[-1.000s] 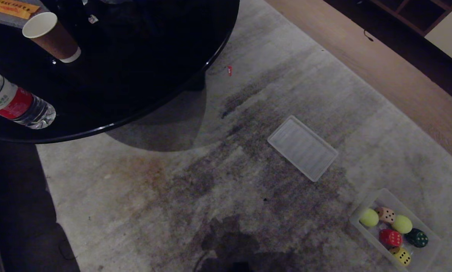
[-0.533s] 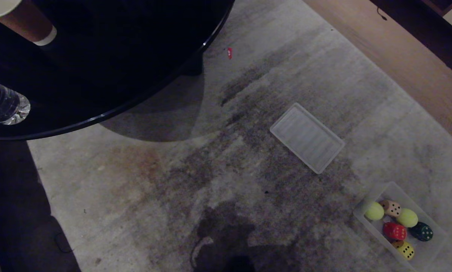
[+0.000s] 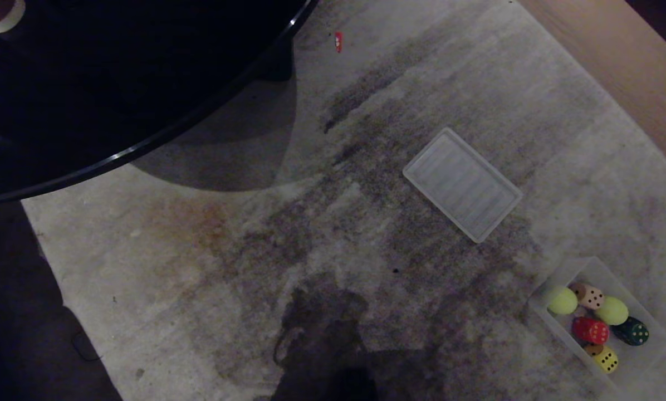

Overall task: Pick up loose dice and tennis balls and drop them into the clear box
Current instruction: Close the lid

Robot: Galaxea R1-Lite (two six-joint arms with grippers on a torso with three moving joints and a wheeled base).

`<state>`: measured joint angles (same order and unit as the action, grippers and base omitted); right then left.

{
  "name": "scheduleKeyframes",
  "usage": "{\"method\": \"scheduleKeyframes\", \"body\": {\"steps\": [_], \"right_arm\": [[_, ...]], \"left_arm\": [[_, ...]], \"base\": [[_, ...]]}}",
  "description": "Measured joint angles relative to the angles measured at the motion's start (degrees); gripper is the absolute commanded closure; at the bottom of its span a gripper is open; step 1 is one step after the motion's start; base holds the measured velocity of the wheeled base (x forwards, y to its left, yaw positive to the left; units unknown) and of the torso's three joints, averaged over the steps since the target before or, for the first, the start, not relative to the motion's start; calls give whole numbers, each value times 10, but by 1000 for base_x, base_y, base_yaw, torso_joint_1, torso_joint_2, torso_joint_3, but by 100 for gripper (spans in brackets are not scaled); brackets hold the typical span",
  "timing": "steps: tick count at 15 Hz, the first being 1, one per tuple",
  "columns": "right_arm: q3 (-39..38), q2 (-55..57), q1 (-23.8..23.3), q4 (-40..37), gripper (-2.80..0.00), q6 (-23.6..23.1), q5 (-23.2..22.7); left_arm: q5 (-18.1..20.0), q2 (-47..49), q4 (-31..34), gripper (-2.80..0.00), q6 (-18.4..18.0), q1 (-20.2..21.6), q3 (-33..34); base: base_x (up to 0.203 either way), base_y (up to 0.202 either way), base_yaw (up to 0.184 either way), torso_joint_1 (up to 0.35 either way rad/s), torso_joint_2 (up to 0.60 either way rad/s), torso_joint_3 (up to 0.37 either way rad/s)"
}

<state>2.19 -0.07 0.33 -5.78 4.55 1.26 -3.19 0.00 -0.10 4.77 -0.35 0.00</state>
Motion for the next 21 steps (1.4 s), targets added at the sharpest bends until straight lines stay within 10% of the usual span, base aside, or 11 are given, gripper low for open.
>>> {"method": "scheduleKeyframes", "body": {"steps": [21], "right_arm": [[43,26,-1,-32,0,-5,4]], "left_arm": [[-1,0,-1,0,2,0,0]], "base": [[0,0,0,2,1,-127]]}}
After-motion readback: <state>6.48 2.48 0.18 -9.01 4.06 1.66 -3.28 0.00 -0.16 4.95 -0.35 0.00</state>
